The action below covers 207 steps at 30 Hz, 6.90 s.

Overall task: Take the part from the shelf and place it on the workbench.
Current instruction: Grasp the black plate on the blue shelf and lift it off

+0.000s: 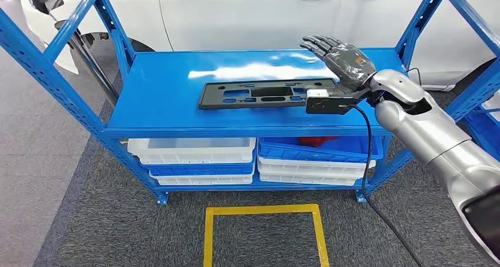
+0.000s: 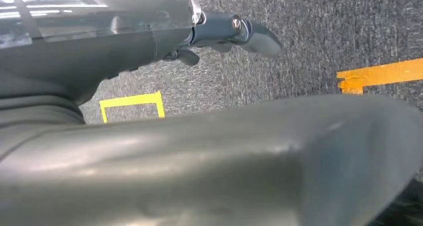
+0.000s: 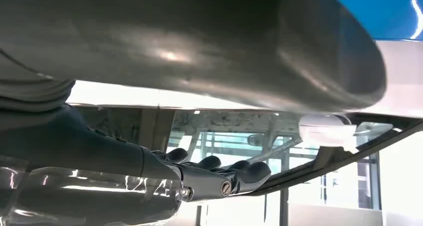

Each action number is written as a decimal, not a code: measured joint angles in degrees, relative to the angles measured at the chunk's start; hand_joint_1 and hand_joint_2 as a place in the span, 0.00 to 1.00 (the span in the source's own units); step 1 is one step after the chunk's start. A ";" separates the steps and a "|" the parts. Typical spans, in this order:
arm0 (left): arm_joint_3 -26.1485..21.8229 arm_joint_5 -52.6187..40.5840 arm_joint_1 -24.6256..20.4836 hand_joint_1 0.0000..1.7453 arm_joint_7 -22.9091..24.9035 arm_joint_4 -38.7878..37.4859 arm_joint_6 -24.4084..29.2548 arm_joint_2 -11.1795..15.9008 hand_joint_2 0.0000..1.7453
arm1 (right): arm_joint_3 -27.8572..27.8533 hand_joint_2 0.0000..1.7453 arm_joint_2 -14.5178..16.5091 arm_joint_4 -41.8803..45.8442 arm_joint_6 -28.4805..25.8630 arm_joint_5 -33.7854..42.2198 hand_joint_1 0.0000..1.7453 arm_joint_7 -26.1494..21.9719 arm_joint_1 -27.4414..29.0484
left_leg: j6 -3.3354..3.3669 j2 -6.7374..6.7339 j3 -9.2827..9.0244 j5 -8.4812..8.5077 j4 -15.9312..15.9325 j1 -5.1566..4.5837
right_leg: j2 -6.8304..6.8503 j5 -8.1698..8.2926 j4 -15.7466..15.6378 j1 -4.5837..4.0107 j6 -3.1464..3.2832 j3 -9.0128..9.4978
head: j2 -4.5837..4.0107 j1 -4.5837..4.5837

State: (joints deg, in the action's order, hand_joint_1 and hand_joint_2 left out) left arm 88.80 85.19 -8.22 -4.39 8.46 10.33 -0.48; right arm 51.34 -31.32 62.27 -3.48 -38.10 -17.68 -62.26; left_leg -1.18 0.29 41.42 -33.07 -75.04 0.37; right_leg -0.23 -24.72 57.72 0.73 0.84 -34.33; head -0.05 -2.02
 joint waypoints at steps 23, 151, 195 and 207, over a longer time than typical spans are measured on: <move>0.00 -0.30 -0.04 0.00 -0.46 -0.02 -0.35 0.02 0.00 | 0.00 0.00 -0.41 0.32 0.19 0.08 0.00 -0.01 0.64 | 2.32 0.27 -6.77 8.10 16.52 -0.50 | 0.13 0.33 1.33 0.30 -2.74 -1.87 | 0.00 0.01; 0.01 -2.70 -0.08 0.00 -0.84 -0.02 -2.24 -1.09 0.00 | 11.83 1.00 25.56 -35.49 -5.82 -16.66 0.00 4.90 -1.64 | 0.65 0.08 -4.55 4.55 10.97 -0.21 | 0.25 0.31 0.21 0.09 -0.24 -0.49 | -0.01 -0.01; 0.01 -3.19 -0.04 0.00 -1.29 -0.02 -2.31 -1.34 0.00 | 12.05 1.00 29.45 -40.47 -6.32 -16.26 0.00 5.13 0.39 | 2.24 0.11 -7.25 8.60 17.18 -0.02 | 0.09 -0.43 1.14 -0.31 -2.03 -0.86 | 0.01 0.00; 0.00 -2.74 -0.13 0.00 -2.39 -0.02 -2.44 -1.40 0.00 | 11.68 1.00 29.39 -41.03 -6.66 -16.19 0.00 4.61 -0.62 | 2.10 0.13 -6.85 8.56 16.70 -0.20 | 0.09 -0.18 0.81 -0.49 -1.67 -0.44 | 0.01 0.01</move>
State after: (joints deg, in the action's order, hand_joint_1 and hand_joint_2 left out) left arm 88.80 82.44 -8.35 -6.79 8.44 7.89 -1.89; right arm 63.02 -1.93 21.24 -10.13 -54.28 -13.08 -62.89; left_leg 0.91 0.42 34.57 -24.51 -58.34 0.17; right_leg -0.14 -24.91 58.53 0.24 -0.83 -34.77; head -0.05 -2.02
